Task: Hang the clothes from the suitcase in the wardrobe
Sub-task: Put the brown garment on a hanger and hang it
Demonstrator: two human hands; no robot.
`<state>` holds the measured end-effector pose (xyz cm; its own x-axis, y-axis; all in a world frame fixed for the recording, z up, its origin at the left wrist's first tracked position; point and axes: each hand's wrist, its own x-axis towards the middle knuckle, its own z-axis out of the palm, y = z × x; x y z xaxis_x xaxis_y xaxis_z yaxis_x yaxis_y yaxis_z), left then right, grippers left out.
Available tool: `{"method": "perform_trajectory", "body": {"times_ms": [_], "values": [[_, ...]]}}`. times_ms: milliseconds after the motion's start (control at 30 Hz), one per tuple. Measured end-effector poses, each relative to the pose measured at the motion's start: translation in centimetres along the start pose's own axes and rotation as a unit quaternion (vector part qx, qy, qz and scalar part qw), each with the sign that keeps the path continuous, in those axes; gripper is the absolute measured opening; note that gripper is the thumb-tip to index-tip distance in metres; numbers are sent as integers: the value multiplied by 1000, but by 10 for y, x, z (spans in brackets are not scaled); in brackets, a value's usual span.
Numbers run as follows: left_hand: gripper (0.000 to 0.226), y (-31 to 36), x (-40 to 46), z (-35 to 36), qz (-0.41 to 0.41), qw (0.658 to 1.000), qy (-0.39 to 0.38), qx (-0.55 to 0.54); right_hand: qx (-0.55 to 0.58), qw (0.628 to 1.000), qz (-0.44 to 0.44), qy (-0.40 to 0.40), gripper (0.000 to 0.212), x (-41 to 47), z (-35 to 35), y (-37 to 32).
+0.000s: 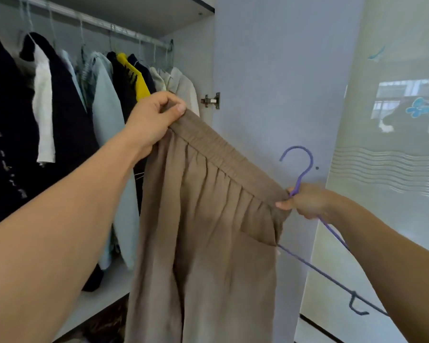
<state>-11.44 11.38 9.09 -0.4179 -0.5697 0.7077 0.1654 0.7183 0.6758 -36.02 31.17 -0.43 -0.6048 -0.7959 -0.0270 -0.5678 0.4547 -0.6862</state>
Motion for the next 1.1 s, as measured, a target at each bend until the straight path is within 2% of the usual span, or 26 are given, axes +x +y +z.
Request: {"method": "perform_trajectory", "body": {"times_ms": [67, 133, 200, 233, 267, 300, 367, 433, 500, 567, 667, 700, 733, 800, 900, 1100], "values": [[18, -1, -13, -5, -40, 995, -70, 53, 113, 990, 14, 77, 9, 4, -10, -1], [43, -8, -27, -6, -99, 962, -173, 187, 204, 970, -4, 129, 8, 5, -17, -9], [81, -12, -41, 1, -156, 876, -307, 339, 220, 966, -32, 133, 6, 2, -22, -19], [92, -15, -48, 4, -173, 832, -348, 397, 213, 969, -40, 119, 8, -3, -21, -24], [92, -19, -51, 4, -179, 802, -368, 436, 197, 973, -47, 110, 13, -6, -21, -26], [83, -23, -52, 3, -178, 790, -371, 454, 174, 976, -57, 116, 16, -8, -20, -27], [54, -31, -49, -5, -164, 810, -329, 457, 138, 979, -64, 132, 16, -12, -18, -29], [29, -38, -43, -12, -147, 843, -243, 457, 154, 977, -54, 135, 16, -15, -16, -32], [19, -44, -36, -16, -141, 869, -194, 432, 164, 975, -37, 148, 15, -16, -14, -41], [25, -48, -33, -20, -171, 871, -221, 404, 139, 978, -23, 156, 12, -17, -13, -54], [22, -62, -27, -32, -213, 836, -294, 411, 106, 983, -2, 150, 17, -15, -10, -75], [19, -63, -25, -35, -219, 843, -301, 389, 114, 982, 4, 148, 18, -15, -9, -81], [14, -63, -24, -38, -236, 862, -297, 335, 129, 980, 10, 150, 17, -15, -7, -85], [7, -63, -20, -42, -307, 899, -267, 160, 180, 969, 25, 169, 17, -9, 1, -95], [5, -58, -16, -30, -385, 900, -198, -55, 241, 950, 30, 198, 15, -1, 19, -115], [17, -36, -13, 19, -349, 911, -95, -199, 232, 964, -30, 128, 12, 4, 67, -170]]}}
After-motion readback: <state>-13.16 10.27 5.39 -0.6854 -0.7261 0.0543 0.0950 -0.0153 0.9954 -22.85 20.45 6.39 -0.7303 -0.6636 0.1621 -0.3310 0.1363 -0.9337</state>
